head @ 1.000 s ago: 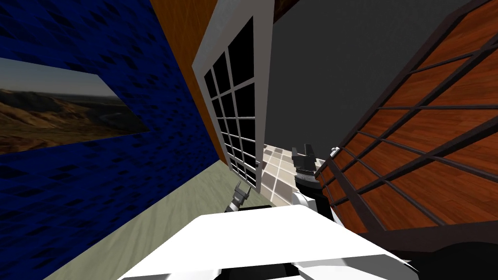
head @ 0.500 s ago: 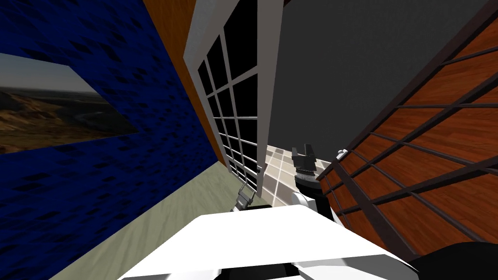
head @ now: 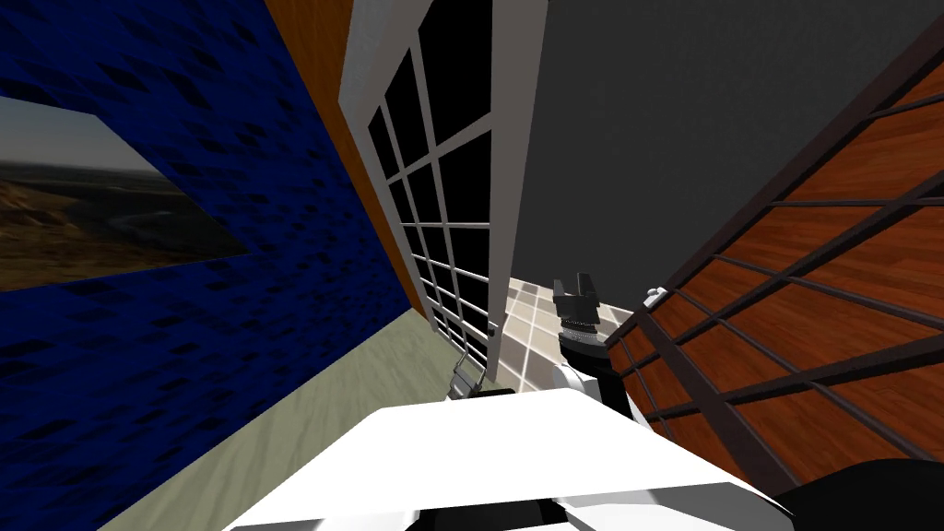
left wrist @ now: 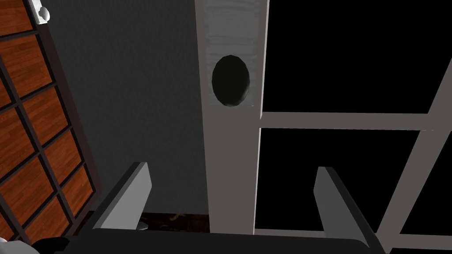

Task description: Push the door open

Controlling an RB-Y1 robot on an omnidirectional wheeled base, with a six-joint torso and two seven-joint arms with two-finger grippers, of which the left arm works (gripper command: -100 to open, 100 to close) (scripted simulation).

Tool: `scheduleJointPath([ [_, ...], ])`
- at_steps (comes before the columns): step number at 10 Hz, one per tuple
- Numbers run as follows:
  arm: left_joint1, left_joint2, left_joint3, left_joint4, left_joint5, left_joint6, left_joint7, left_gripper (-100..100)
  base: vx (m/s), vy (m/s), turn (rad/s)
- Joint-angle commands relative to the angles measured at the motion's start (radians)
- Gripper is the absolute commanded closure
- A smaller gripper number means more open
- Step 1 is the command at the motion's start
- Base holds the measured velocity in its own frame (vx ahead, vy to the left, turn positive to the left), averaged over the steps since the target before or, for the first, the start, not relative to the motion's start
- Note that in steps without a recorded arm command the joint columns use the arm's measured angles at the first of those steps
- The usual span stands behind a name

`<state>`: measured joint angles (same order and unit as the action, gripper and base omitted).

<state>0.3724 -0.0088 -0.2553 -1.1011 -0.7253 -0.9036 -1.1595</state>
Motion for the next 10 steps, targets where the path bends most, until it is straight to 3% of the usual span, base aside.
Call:
scheduleJointPath([
  [1,-0.013,0.024,0.004,0.015,0.005,-0.001,-0.003,-100,0.152,-0.104,-0.008],
  [4,-0.028,0.032,0.008,0.029,0.012,0.001,-0.004,-100,0.168,-0.157,-0.008],
  [6,-0.036,0.017,0.010,0.037,0.016,0.001,-0.005,-100,0.151,-0.131,-0.012],
  [8,-0.044,-0.017,0.012,0.044,0.020,0.002,-0.006,-100,0.139,-0.128,-0.009],
  [9,-0.040,-0.009,0.011,0.043,0.019,0.002,-0.008,-100,0.063,-0.052,0.008],
  [10,-0.040,-0.009,0.011,0.043,0.019,0.002,-0.008,100,-0.009,0.005,-0.001],
])
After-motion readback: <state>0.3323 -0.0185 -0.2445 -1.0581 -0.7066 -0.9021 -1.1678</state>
